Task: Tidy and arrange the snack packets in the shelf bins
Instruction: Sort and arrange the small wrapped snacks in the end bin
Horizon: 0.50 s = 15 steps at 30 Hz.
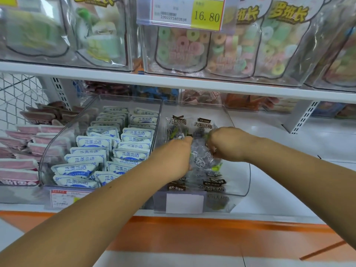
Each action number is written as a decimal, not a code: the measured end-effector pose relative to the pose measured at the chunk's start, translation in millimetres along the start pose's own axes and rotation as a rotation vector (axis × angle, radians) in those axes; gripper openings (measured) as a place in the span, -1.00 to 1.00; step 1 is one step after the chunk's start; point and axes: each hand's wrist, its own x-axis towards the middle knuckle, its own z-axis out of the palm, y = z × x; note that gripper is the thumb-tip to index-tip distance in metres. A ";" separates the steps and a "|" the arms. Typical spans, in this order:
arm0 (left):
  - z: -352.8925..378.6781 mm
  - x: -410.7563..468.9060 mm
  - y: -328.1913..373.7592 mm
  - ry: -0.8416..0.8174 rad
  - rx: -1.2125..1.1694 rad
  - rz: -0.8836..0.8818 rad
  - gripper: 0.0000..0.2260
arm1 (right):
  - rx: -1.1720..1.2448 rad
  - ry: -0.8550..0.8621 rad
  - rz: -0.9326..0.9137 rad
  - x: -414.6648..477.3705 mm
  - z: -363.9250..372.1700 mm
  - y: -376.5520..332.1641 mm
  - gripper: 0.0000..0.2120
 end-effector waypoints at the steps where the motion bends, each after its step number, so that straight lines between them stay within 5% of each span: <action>1: -0.4 2.9 2.7 -0.001 -0.067 -0.006 -0.34 | 0.011 -0.002 -0.004 -0.9 0.9 0.5 -0.92; 4: 6.9 9.4 10.5 0.054 -0.158 -0.012 -0.24 | 0.092 -0.074 -0.030 -9.6 0.0 4.2 -0.86; 8: 21.3 13.7 5.9 0.165 -0.153 0.078 -0.52 | 0.316 -0.273 -0.068 -20.1 -23.4 20.7 -0.74; 11: 26.9 11.3 3.5 0.135 -0.211 0.172 -0.72 | 0.504 -0.152 -0.022 -7.7 -37.5 33.6 -0.80; 15: 29.3 7.2 4.4 0.048 -0.318 0.152 -0.71 | 0.405 -0.113 -0.001 34.1 -27.2 30.5 -0.76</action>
